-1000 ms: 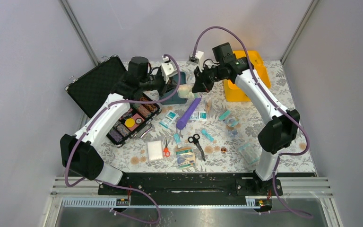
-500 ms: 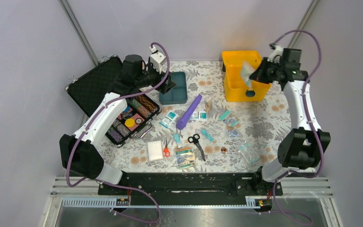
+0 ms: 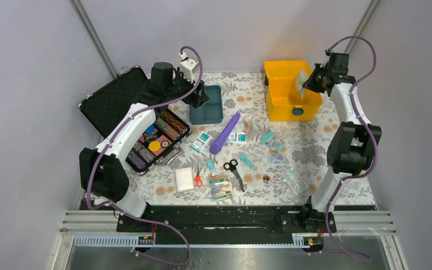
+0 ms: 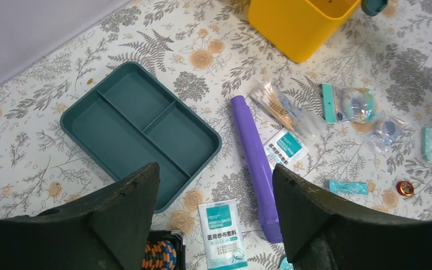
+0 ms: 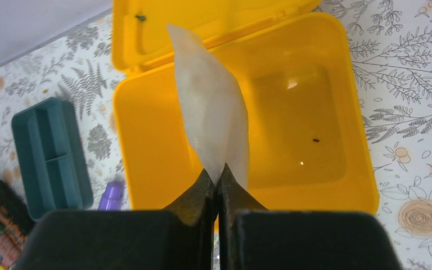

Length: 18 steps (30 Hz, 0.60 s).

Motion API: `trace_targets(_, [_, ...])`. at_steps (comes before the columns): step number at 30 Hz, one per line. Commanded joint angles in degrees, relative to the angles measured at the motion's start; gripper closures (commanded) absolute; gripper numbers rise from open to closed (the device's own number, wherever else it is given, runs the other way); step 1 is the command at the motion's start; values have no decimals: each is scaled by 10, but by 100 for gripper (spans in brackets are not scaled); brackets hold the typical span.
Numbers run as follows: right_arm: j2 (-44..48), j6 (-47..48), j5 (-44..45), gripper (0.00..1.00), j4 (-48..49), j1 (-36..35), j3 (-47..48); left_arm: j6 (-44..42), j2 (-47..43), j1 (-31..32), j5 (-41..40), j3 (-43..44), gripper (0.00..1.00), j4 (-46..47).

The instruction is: Organize the medicine kit

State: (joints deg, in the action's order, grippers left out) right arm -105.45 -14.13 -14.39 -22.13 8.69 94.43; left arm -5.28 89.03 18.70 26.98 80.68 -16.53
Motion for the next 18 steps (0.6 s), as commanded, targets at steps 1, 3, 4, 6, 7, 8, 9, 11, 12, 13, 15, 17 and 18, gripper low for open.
trace_targets(1, [-45,-14,19,100,7,11,60,-13,17,-9,-32,48,27,5])
trace_targets(3, [-66,-18,10,100,-6,12,72,-12,30,-15,-40,67,27,-8])
trace_targets(4, [-74,-20,2,100,-10,12,75,-11,38,-17,-43,78,27,-17])
trace_targets(6, [-89,-23,-12,100,-18,12,82,-14,48,-19,-44,96,27,-30])
trace_targets(7, [-98,-25,-12,100,-22,12,85,-18,51,-21,-44,99,27,-35])
trace_targets(8, [-106,-28,-8,100,-26,12,86,-21,55,-22,-46,102,27,-40])
trace_targets(9, [-112,-31,-2,100,-30,12,88,-24,59,-23,-47,107,27,-47])
trace_targets(11, [-122,-39,-2,100,-30,11,85,-27,66,-27,-47,114,27,-61])
trace_targets(12, [-127,-42,0,100,-30,11,83,-30,69,-29,-48,117,27,-66])
trace_targets(13, [-131,-46,2,100,-30,10,81,-32,72,-31,-49,121,27,-70])
trace_targets(15, [-138,-51,8,99,-30,8,78,-35,79,-34,-52,130,27,-78])
trace_targets(17, [-146,-57,16,96,-30,7,78,-37,87,-35,-54,141,27,-85])
trace_targets(18, [-152,-61,20,94,-30,6,78,-38,91,-37,-55,146,27,-89])
